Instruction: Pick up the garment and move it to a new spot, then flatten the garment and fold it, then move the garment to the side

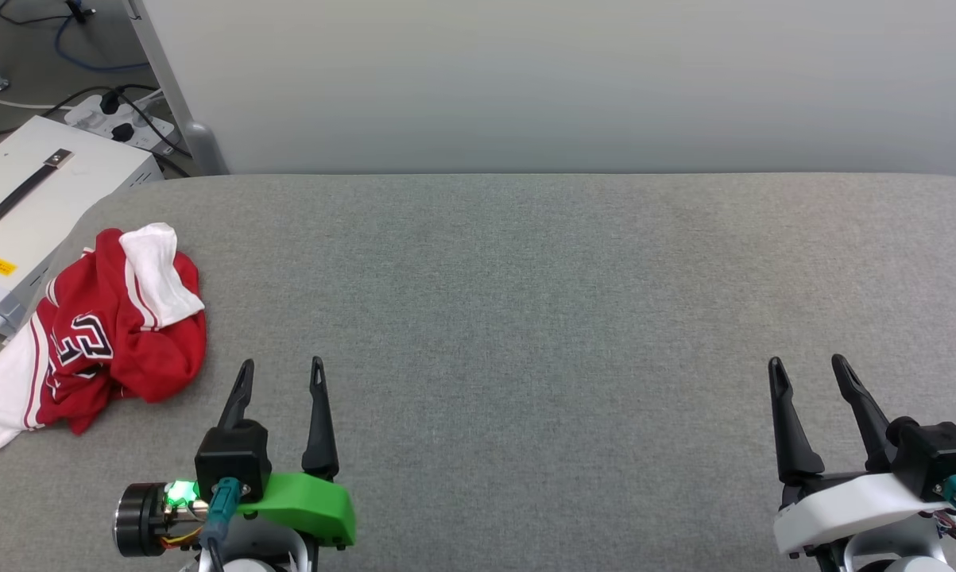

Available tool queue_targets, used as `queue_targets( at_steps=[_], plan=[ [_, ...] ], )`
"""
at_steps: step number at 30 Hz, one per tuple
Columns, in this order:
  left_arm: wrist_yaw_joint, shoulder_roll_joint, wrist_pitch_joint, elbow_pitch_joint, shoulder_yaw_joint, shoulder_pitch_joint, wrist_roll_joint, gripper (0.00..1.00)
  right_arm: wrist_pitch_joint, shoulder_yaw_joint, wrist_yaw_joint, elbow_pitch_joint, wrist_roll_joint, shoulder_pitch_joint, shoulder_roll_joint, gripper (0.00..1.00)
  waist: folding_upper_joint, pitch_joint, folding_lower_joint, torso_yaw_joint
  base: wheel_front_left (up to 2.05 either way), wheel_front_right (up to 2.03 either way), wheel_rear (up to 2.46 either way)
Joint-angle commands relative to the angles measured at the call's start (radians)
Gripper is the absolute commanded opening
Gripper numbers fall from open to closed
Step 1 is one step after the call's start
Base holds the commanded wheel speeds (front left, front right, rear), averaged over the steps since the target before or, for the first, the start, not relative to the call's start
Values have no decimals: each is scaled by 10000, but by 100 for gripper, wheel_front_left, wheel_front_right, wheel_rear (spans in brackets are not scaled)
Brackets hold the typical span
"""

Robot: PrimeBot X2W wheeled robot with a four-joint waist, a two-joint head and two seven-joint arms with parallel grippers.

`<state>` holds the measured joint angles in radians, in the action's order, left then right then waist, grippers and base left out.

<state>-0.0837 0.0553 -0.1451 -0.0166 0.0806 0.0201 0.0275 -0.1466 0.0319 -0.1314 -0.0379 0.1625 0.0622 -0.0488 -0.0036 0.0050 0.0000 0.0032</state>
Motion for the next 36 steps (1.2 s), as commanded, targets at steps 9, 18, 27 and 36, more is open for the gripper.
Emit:
queue_targets(
  at_steps=[9, 18, 27, 36],
  plan=[
    [-213, -34, -283, -78, 135, 75, 26, 100, -280, 18, 5, 19, 188, 285, -10, 100, 24, 5, 0, 53, 0, 0, 0],
    [-390, -38, -512, -135, 222, 57, 64, 100, -506, -44, 6, -29, 292, 368, -11, 100, 27, 60, 0, 351, 0, 0, 0],
    [-533, -43, -737, -169, 240, -12, 210, 100, -727, -259, 6, -98, 343, 435, -12, 100, 30, 203, 0, 1121, 0, 0, 0],
    [-676, -46, -924, -235, 203, 1, 484, 100, -912, -417, 7, -180, 360, 463, -13, 100, 33, 263, 0, 2120, 0, 0, 0]
  ],
)
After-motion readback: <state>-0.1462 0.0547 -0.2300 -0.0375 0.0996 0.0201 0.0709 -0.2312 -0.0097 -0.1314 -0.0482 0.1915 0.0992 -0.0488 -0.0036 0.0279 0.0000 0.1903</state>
